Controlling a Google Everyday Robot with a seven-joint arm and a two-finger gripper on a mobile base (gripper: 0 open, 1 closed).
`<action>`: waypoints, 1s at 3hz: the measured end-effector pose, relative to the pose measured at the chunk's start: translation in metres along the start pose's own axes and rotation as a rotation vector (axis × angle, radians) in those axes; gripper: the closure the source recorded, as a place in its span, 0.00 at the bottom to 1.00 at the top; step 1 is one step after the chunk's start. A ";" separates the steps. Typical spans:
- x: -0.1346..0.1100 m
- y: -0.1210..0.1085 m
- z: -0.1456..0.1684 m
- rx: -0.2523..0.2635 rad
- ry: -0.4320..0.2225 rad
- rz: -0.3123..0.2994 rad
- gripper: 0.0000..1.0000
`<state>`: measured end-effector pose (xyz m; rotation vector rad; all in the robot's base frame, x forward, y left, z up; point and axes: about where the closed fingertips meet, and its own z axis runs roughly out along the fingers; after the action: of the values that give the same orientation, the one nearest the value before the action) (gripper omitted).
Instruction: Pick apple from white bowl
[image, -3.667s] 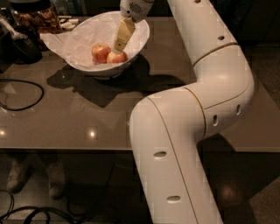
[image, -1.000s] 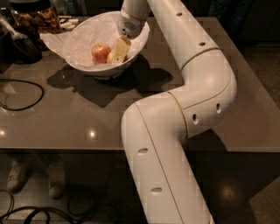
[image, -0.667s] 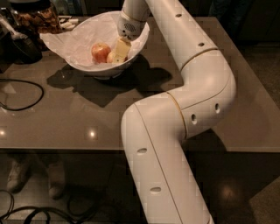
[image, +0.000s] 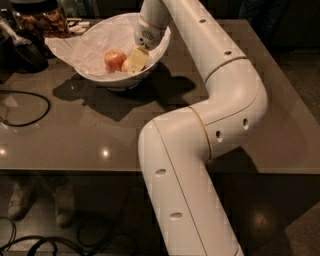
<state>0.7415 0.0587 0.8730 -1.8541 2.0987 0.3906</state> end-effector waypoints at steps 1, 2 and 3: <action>0.001 0.000 0.004 -0.009 0.001 0.003 0.22; 0.002 0.000 0.006 -0.012 0.006 0.001 0.40; 0.002 0.000 0.006 -0.013 0.007 0.001 0.63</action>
Offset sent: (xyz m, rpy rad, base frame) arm 0.0339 -0.0260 0.0330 -0.0834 0.1319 0.0570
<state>0.7414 0.0597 0.8664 -1.8640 2.1061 0.3993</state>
